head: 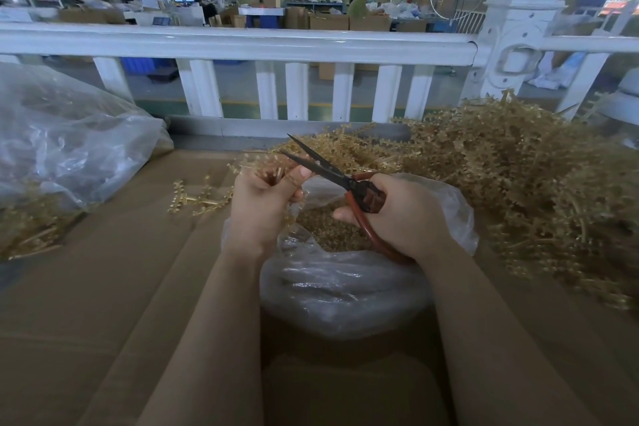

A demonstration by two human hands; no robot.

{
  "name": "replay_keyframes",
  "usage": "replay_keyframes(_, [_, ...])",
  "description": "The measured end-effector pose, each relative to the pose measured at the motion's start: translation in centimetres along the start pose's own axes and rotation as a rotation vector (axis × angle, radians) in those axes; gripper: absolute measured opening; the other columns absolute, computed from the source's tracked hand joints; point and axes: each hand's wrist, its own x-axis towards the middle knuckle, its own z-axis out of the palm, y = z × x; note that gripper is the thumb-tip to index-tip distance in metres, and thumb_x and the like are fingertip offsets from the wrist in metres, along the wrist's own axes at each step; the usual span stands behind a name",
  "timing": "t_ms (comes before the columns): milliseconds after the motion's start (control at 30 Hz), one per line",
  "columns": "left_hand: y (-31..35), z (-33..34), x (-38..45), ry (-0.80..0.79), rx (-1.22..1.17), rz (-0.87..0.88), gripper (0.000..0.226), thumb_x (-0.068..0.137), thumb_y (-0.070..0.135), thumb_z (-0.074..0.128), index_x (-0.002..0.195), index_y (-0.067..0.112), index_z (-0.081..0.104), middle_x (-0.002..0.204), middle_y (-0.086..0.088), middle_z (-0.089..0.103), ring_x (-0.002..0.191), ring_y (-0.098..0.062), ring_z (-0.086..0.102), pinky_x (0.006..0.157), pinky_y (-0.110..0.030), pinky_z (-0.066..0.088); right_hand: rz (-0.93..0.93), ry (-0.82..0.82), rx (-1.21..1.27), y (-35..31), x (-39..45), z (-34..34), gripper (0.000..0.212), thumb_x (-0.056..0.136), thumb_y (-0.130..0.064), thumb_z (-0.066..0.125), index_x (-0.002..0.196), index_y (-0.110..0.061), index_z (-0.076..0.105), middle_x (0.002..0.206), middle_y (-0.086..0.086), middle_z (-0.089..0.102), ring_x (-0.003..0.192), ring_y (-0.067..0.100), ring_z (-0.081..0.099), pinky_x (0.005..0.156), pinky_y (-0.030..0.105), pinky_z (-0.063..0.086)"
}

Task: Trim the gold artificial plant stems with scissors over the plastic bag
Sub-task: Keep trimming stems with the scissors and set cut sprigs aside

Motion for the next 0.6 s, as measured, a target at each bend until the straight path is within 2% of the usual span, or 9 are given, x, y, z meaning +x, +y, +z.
replay_keyframes(133, [-0.14, -0.06, 0.09, 0.026, 0.001, -0.017, 0.018, 0.084, 0.014, 0.075, 0.070, 0.024, 0.072, 0.053, 0.008, 0.059, 0.052, -0.007, 0.054, 0.056, -0.019, 0.046, -0.007, -0.002, 0.039, -0.14, 0.05, 0.02, 0.045, 0.064, -0.087, 0.058, 0.074, -0.044, 0.053, 0.085, -0.043, 0.057, 0.082, -0.015, 0.054, 0.053, 0.018, 0.034])
replay_keyframes(267, [-0.15, 0.09, 0.15, 0.044, -0.002, -0.026, 0.022, 0.086, 0.009, 0.073, 0.067, 0.018, 0.069, 0.051, 0.008, 0.058, 0.050, -0.005, 0.054, 0.056, -0.015, 0.046, -0.018, 0.022, 0.019, -0.28, 0.00, -0.14, 0.038, 0.066, -0.086, 0.061, 0.073, -0.050, 0.051, 0.084, -0.048, 0.054, 0.083, -0.019, 0.053, 0.051, 0.016, 0.031])
replay_keyframes(333, [-0.09, 0.05, 0.14, 0.040, 0.003, -0.028, 0.026, 0.087, 0.011, 0.073, 0.063, 0.022, 0.071, 0.052, 0.009, 0.058, 0.051, -0.005, 0.053, 0.056, -0.016, 0.046, -0.024, 0.041, 0.008, -0.26, -0.08, -0.21, 0.037, 0.066, -0.085, 0.062, 0.070, -0.051, 0.049, 0.076, -0.043, 0.056, 0.079, -0.017, 0.054, 0.050, 0.015, 0.030])
replay_keyframes(433, [0.07, -0.03, 0.05, 0.022, 0.003, -0.026, 0.029, 0.087, 0.014, 0.073, 0.063, 0.030, 0.075, 0.052, 0.009, 0.057, 0.051, -0.006, 0.052, 0.055, -0.018, 0.045, -0.030, 0.057, 0.000, -0.18, -0.09, -0.17, 0.040, 0.063, -0.087, 0.059, 0.068, -0.049, 0.050, 0.061, -0.025, 0.058, 0.074, -0.014, 0.056, 0.049, 0.014, 0.030])
replay_keyframes(600, [0.29, -0.08, -0.07, -0.002, -0.002, -0.021, 0.029, 0.087, 0.015, 0.072, 0.062, 0.029, 0.073, 0.053, 0.007, 0.056, 0.051, -0.008, 0.049, 0.052, -0.020, 0.044, -0.025, 0.038, 0.000, 0.02, 0.00, 0.09, 0.046, 0.063, -0.088, 0.059, 0.069, -0.043, 0.054, 0.063, -0.020, 0.061, 0.078, -0.012, 0.057, 0.046, 0.014, 0.036])
